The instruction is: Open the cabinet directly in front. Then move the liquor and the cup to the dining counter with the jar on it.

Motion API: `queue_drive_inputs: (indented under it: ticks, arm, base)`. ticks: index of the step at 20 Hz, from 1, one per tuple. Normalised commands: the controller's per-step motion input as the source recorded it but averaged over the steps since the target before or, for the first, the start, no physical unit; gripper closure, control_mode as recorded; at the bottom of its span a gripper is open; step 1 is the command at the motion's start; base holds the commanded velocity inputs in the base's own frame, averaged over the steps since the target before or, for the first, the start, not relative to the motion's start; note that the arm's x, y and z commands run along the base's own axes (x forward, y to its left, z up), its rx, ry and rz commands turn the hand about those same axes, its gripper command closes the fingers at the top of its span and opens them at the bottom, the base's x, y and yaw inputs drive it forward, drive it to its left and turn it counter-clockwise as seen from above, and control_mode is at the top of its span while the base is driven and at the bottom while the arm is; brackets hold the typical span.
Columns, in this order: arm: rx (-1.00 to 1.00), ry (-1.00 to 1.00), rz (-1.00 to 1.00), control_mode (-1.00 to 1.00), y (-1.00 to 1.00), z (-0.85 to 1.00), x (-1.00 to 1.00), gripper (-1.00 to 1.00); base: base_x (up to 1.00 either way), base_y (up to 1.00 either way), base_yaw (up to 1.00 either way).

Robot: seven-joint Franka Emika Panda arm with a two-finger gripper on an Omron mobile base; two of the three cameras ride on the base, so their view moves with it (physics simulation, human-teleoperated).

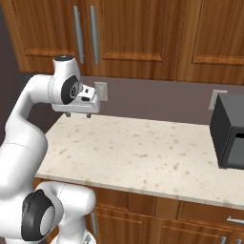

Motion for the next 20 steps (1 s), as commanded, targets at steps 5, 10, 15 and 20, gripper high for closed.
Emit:
queue_drive_inputs:
  ticks: [5,10,15,20]
  arm:
    - [0.0,0.0,0.0,-1.0,0.0,0.0,0.0,-1.0]
    - [0.0,-0.17,0.0,-1.0,0.0,0.22,-0.23,-1.0]
    - [0.03,-0.38,0.0,-1.0,0.0,0.69,-0.45,-1.0]
    - [0.0,-0.51,0.0,-1.0,0.0,0.77,-0.6,-1.0]
  base:
    - [0.0,0.0,0.0]
    - [0.0,0.0,0.0]
    - [0.0,0.0,0.0]
    - [0.0,0.0,0.0]
